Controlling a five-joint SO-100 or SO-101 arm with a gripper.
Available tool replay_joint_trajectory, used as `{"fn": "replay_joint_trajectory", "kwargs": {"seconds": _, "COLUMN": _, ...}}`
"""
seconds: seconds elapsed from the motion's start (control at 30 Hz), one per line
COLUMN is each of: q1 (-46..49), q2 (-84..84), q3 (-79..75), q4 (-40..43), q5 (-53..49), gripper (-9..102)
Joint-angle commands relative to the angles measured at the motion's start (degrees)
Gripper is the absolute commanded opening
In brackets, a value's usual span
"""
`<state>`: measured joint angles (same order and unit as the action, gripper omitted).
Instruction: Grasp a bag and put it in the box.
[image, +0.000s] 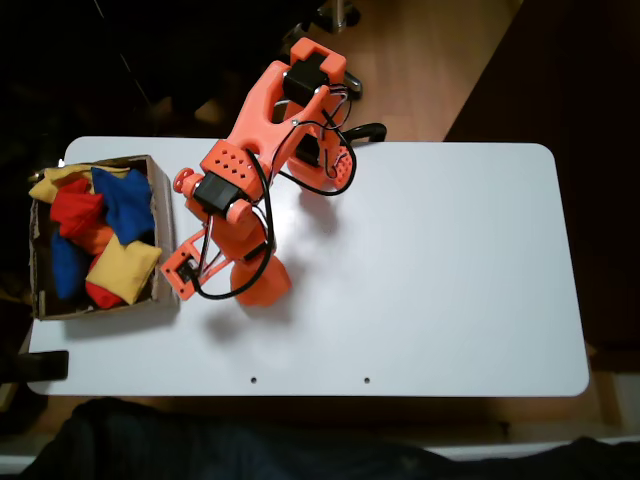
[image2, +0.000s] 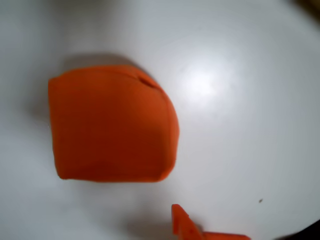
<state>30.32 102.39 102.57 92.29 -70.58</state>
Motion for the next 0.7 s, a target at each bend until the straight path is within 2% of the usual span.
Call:
{"fn": "replay_joint_trajectory", "kwargs": {"seconds": 0.0, "q1": 0.79, "q2": 2.64, "q3": -0.09, "q4": 1.23, "q5": -1.32, "gripper": 76}}
{"fn": "replay_joint_trajectory", "kwargs": {"seconds": 0.43, "q1": 2.02, "q2": 3.16, "q3": 1.85, "q4": -1.23, "q5": -3.52, "gripper": 86}}
{"fn": "replay_joint_trajectory", "kwargs": {"seconds": 0.67, "q1": 2.02, "q2": 3.69, "q3": 3.87, "q4": -4.75, "q5": -2.11, "gripper": 86}}
